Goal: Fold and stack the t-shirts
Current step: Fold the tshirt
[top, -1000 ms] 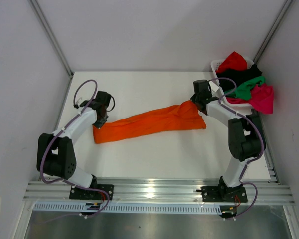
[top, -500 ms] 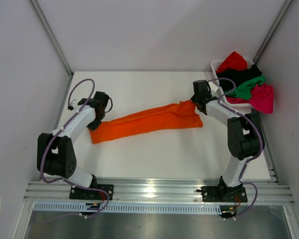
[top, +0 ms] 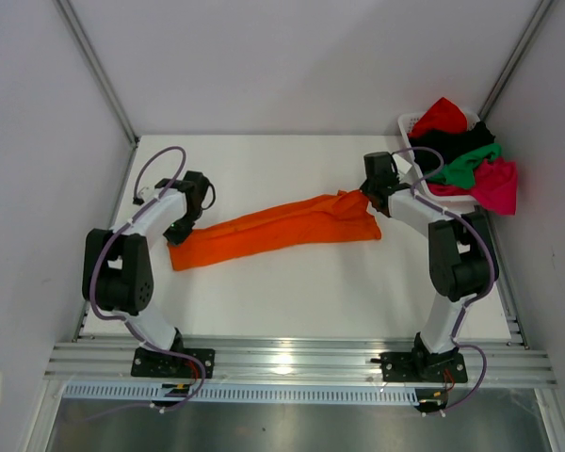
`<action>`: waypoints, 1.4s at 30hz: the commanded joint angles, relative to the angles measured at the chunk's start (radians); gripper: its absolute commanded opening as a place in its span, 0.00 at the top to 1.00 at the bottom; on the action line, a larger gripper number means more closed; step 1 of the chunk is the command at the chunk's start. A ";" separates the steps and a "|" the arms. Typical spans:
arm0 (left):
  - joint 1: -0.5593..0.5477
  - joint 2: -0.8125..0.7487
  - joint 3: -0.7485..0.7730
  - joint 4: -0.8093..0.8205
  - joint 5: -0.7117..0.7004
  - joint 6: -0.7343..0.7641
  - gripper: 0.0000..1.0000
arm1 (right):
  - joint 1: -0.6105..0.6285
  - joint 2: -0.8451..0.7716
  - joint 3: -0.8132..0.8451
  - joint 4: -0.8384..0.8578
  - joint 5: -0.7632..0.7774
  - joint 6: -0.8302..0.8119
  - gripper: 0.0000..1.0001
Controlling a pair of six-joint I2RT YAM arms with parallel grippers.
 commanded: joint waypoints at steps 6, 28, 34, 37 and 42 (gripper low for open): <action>0.016 0.006 0.033 -0.013 0.000 0.009 0.99 | -0.011 0.020 -0.002 0.162 -0.009 -0.075 1.00; 0.014 0.030 0.093 -0.019 0.061 0.040 0.99 | -0.001 0.135 0.030 0.363 -0.151 -0.171 1.00; 0.016 0.039 0.100 -0.015 0.055 0.047 0.99 | 0.009 0.149 0.024 0.387 -0.164 -0.187 1.00; 0.016 0.056 0.091 -0.016 0.053 0.046 0.99 | 0.014 0.153 0.016 0.392 -0.162 -0.191 1.00; 0.017 0.082 0.074 -0.021 0.062 0.034 0.99 | 0.014 0.158 0.012 0.389 -0.153 -0.200 1.00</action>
